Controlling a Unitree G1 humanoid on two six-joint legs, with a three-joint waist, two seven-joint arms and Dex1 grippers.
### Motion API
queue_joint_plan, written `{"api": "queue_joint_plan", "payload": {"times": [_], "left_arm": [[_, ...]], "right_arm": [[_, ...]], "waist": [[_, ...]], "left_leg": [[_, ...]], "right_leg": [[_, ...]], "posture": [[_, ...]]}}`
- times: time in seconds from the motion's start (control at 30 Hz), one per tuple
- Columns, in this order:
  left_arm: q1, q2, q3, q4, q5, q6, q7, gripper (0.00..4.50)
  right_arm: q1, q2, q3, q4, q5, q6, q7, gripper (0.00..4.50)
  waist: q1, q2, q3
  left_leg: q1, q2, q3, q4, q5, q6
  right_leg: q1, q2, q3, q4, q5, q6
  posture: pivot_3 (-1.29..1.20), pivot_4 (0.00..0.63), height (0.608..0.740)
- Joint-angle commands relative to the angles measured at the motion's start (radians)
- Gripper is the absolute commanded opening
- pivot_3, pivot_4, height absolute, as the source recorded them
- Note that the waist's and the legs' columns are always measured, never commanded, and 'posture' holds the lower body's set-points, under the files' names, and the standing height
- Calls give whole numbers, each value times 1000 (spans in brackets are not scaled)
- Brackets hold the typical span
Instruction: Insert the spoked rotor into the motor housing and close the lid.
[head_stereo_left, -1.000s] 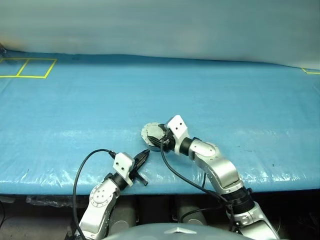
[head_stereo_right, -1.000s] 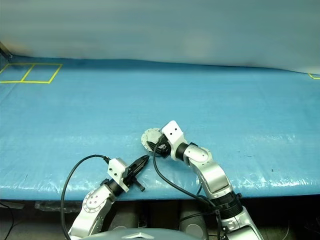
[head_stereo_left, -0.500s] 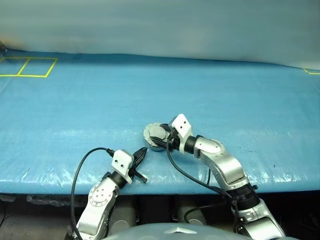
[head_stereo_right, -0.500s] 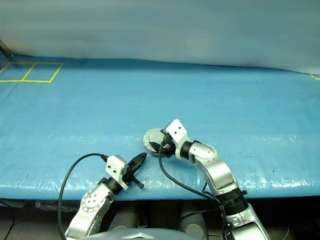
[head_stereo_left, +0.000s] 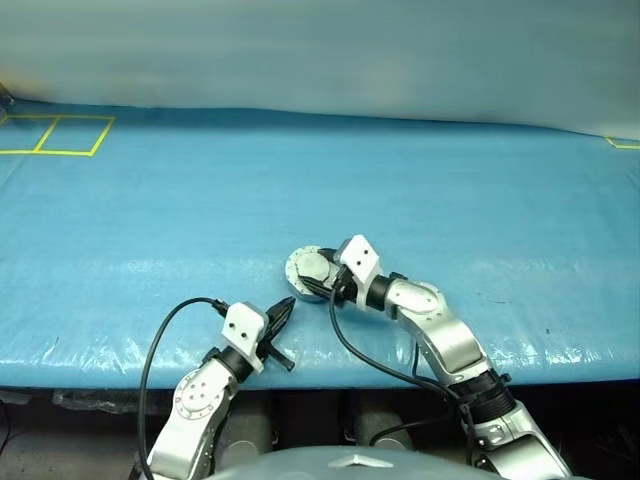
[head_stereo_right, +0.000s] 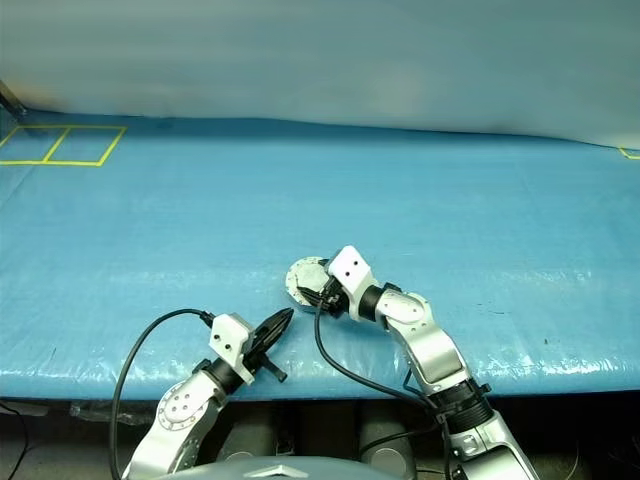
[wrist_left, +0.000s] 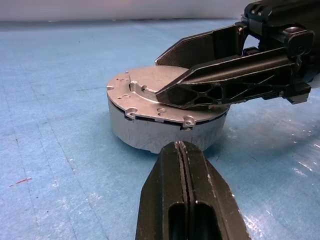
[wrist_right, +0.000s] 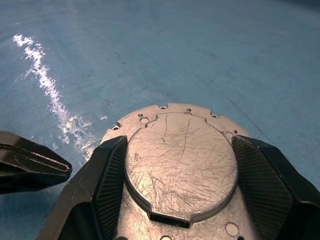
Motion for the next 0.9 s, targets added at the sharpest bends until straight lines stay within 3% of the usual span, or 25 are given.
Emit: {"api": "queue_joint_plan", "payload": {"times": [0.03,0.37,0.53,0.63,0.8,0.9], "left_arm": [[4,2,1,-14,2,-34,-5,0],[-15,-16,28,41,-23,-53,2,0],[-83,-22,146,-64,-120,148,71,0],[-172,47,243,-133,-336,352,4,0],[-355,132,366,-52,-591,622,-56,0],[-496,170,377,73,-645,756,-91,0]], "right_arm": [[3,12,12,15,-14,105,-28,2994],[2,1,59,-10,-37,190,-30,2994],[5,6,47,-19,-28,199,-33,2994],[4,6,48,-16,-30,198,-34,2994],[0,16,47,-4,-28,195,-35,2994],[-2,23,48,5,-32,189,-38,2994]], "waist": [[0,0,0],[0,-2,-3],[0,-4,-4],[0,-4,-4],[0,-6,-5],[2,-7,-5]], "left_leg": [[0,0,0,0,0,0],[1,0,0,0,0,-1],[1,1,0,0,0,-1],[1,1,-1,0,0,-2],[2,0,-1,0,1,-2],[3,0,-2,1,1,-2]], "right_leg": [[0,0,0,0,0,0],[0,-5,-1,0,0,0],[0,-5,-1,1,0,0],[1,-4,-2,1,0,0],[3,0,-3,0,0,0],[4,1,-3,1,-1,5]], "posture": [[0,150,740],[0,150,740],[0,150,740],[0,150,740],[0,150,740],[0,150,740]]}}
